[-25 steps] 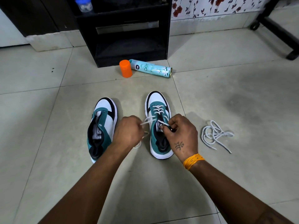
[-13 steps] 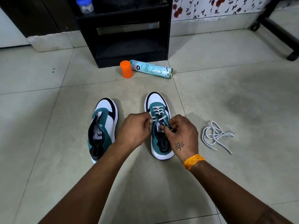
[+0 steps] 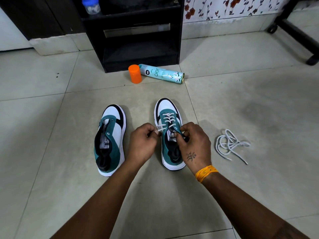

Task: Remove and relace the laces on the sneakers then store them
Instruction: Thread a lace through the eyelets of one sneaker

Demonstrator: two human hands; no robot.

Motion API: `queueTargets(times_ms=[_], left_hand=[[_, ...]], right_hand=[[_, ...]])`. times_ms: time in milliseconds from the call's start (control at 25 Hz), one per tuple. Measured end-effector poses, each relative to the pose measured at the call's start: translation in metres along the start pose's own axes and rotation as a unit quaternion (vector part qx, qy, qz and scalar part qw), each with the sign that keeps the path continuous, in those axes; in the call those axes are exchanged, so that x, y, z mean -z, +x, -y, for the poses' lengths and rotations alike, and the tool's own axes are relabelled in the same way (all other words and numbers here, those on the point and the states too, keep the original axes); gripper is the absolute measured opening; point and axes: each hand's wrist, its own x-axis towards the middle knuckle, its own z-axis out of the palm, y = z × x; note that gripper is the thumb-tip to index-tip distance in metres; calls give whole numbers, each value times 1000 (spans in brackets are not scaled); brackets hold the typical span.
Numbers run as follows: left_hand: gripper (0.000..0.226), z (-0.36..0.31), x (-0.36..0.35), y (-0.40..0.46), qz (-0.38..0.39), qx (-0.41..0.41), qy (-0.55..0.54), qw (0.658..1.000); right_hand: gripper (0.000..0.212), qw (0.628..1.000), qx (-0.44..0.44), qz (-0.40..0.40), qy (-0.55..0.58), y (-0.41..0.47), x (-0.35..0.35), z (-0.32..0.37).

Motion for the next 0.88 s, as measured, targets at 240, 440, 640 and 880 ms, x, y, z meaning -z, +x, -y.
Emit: queueTargets(times_ms=[240,440,640,880], left_hand=[[18,1,-1,2,-12,21,-53,998],[12,-13,3,4,-31,-109,123,986],[11,-15,19,16,-28,-108,204,973],[25,-57,43,15,130,54,15,990]], right_hand=[[17,1000,-1,5,4,0,1,1],[17,1000,2,1,-5,-1,1,2],[12,1000,2,-2,-20,-1,1,5],[15,999,-4,29,-41,0,4,6]])
